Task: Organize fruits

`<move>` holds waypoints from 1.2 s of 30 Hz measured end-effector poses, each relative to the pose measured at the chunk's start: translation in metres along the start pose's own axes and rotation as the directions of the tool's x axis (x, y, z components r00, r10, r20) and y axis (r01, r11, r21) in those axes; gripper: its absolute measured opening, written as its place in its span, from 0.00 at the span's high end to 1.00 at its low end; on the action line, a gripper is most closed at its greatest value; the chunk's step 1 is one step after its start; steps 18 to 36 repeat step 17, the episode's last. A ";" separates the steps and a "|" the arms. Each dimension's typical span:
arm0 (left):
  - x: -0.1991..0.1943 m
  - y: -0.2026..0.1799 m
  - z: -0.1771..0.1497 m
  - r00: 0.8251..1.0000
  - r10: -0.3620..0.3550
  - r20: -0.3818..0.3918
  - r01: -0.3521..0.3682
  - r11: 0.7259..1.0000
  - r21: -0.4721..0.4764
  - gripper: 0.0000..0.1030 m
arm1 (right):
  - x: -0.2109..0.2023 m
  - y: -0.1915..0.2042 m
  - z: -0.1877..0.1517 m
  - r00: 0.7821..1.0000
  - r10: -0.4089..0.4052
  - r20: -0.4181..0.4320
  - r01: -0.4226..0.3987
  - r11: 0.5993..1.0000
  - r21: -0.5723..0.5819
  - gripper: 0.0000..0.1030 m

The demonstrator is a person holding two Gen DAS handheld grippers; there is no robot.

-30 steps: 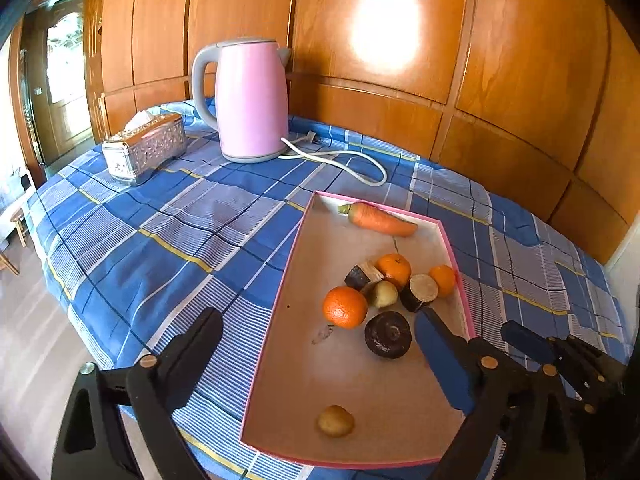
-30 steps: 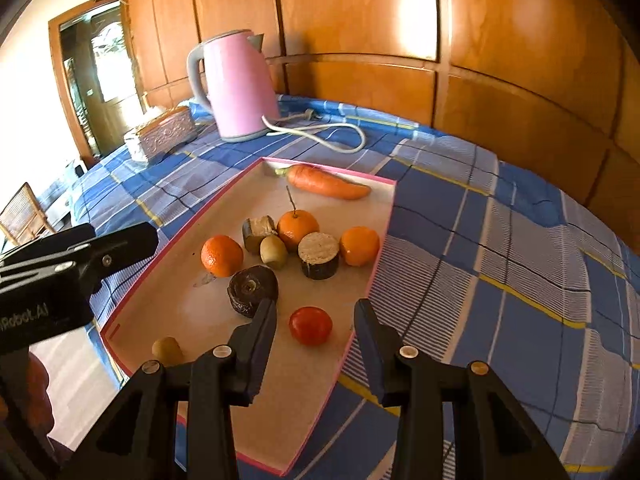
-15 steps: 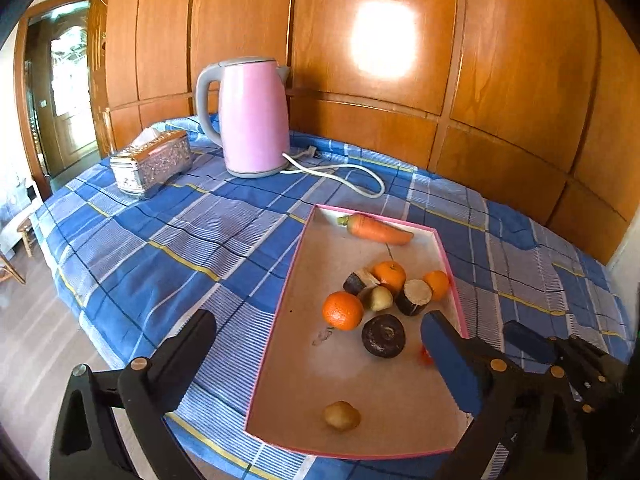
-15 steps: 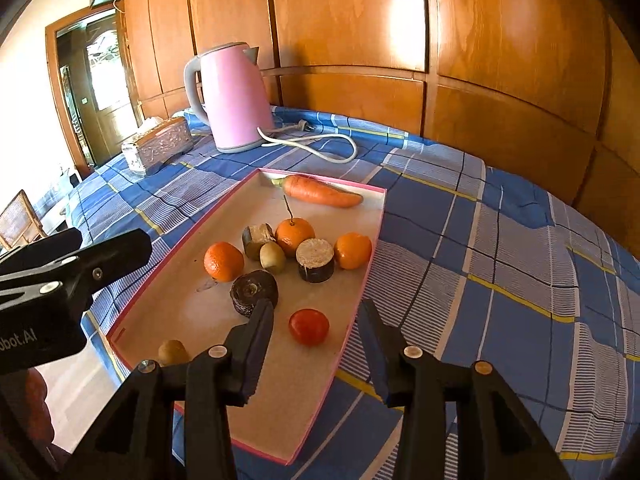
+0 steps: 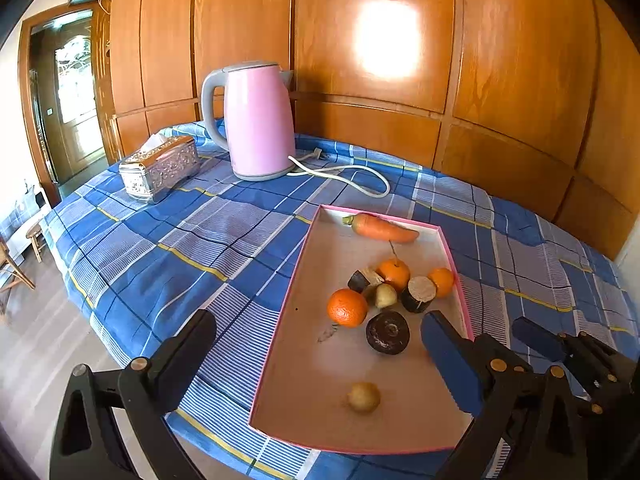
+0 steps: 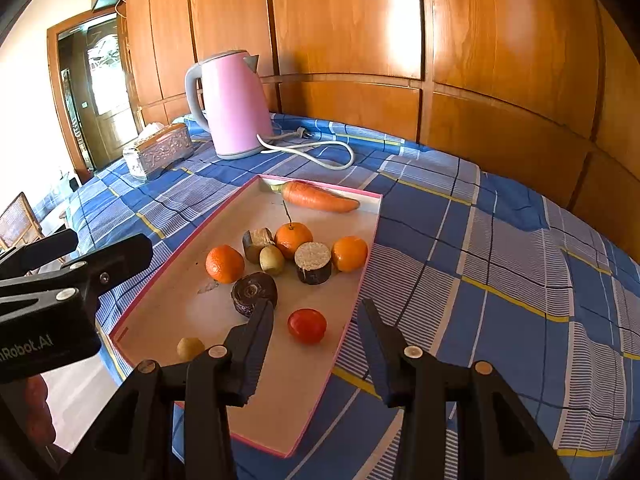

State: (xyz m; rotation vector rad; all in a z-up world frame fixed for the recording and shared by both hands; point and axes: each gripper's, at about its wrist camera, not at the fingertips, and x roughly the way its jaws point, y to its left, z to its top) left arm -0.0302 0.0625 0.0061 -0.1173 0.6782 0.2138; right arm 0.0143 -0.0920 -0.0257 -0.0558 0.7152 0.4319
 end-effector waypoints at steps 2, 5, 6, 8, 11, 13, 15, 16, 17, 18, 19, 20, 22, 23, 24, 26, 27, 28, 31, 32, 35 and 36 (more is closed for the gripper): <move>0.000 0.000 0.000 1.000 -0.002 0.002 0.002 1.000 -0.001 0.00 | 0.000 0.000 0.000 1.000 0.000 0.001 0.000 1.000 0.000 0.57; -0.001 -0.001 -0.001 1.000 -0.007 -0.001 0.007 1.000 -0.004 0.00 | 0.000 0.000 0.000 1.000 0.000 -0.001 0.000 1.000 -0.003 0.57; 0.000 -0.001 -0.001 1.000 -0.010 -0.002 0.010 1.000 -0.003 0.00 | 0.001 0.000 -0.001 1.000 0.001 -0.002 -0.001 1.000 -0.004 0.57; 0.000 -0.001 -0.001 1.000 -0.015 -0.003 0.015 1.000 -0.004 0.00 | 0.001 0.001 -0.001 1.000 0.001 -0.004 -0.001 1.000 -0.007 0.57; -0.001 -0.001 -0.001 1.000 -0.012 0.012 0.012 1.000 0.001 0.00 | 0.002 0.001 -0.001 1.000 0.000 -0.007 0.000 1.000 -0.009 0.57; -0.004 -0.001 -0.001 0.999 -0.017 0.032 0.017 1.000 -0.006 0.00 | 0.003 0.001 -0.002 1.000 -0.002 -0.010 0.002 1.000 -0.010 0.57; -0.003 -0.001 -0.001 0.999 -0.025 0.030 0.025 1.000 -0.003 0.01 | 0.004 0.000 -0.002 1.000 -0.001 -0.013 0.001 1.000 -0.008 0.57; -0.002 -0.001 0.000 0.999 -0.028 0.025 0.028 1.000 -0.006 0.01 | 0.005 -0.001 -0.002 1.000 -0.002 -0.014 0.002 1.000 -0.007 0.57; -0.002 0.000 0.000 0.999 -0.030 0.022 0.030 1.000 -0.009 0.01 | 0.005 -0.002 -0.003 1.000 -0.002 -0.013 0.002 1.000 -0.007 0.57; -0.002 0.000 0.000 0.999 -0.030 0.022 0.030 1.000 -0.009 0.01 | 0.005 -0.002 -0.003 1.000 -0.002 -0.013 0.002 1.000 -0.007 0.57; -0.002 0.000 0.000 0.999 -0.030 0.022 0.030 1.000 -0.009 0.01 | 0.005 -0.002 -0.003 1.000 -0.002 -0.013 0.002 1.000 -0.007 0.57; -0.002 0.000 0.000 0.999 -0.030 0.022 0.030 1.000 -0.009 0.01 | 0.005 -0.002 -0.003 1.000 -0.002 -0.013 0.002 1.000 -0.007 0.57; -0.002 0.000 0.000 0.999 -0.030 0.022 0.030 1.000 -0.009 0.01 | 0.005 -0.002 -0.003 1.000 -0.002 -0.013 0.002 1.000 -0.007 0.57; -0.002 0.000 0.000 0.999 -0.030 0.022 0.030 1.000 -0.009 0.01 | 0.005 -0.002 -0.003 1.000 -0.002 -0.013 0.002 1.000 -0.007 0.57; -0.002 0.000 0.000 0.999 -0.030 0.022 0.030 1.000 -0.009 0.01 | 0.005 -0.002 -0.003 1.000 -0.002 -0.013 0.002 1.000 -0.007 0.57; -0.002 0.000 0.000 0.999 -0.030 0.022 0.030 1.000 -0.009 0.01 | 0.005 -0.002 -0.003 1.000 -0.002 -0.013 0.002 1.000 -0.007 0.57; -0.002 0.000 0.000 0.999 -0.030 0.022 0.030 1.000 -0.009 0.01 | 0.005 -0.002 -0.003 1.000 -0.002 -0.013 0.002 1.000 -0.007 0.57; -0.002 0.000 0.000 0.999 -0.030 0.022 0.030 1.000 -0.009 0.01 | 0.005 -0.002 -0.003 1.000 -0.002 -0.013 0.002 1.000 -0.007 0.57; -0.002 0.000 0.000 0.999 -0.030 0.022 0.030 1.000 -0.009 0.01 | 0.005 -0.002 -0.003 1.000 -0.002 -0.013 0.002 1.000 -0.007 0.57; -0.002 0.000 0.000 0.999 -0.030 0.022 0.030 1.000 -0.009 0.01 | 0.005 -0.002 -0.003 1.000 -0.002 -0.013 0.002 1.000 -0.007 0.57; -0.002 0.000 0.000 0.999 -0.030 0.022 0.030 1.000 -0.009 0.01 | 0.005 -0.002 -0.003 1.000 -0.002 -0.013 0.002 1.000 -0.007 0.57; -0.002 0.000 0.000 0.999 -0.030 0.022 0.030 1.000 -0.009 0.01 | 0.005 -0.002 -0.003 1.000 -0.002 -0.013 0.002 1.000 -0.007 0.57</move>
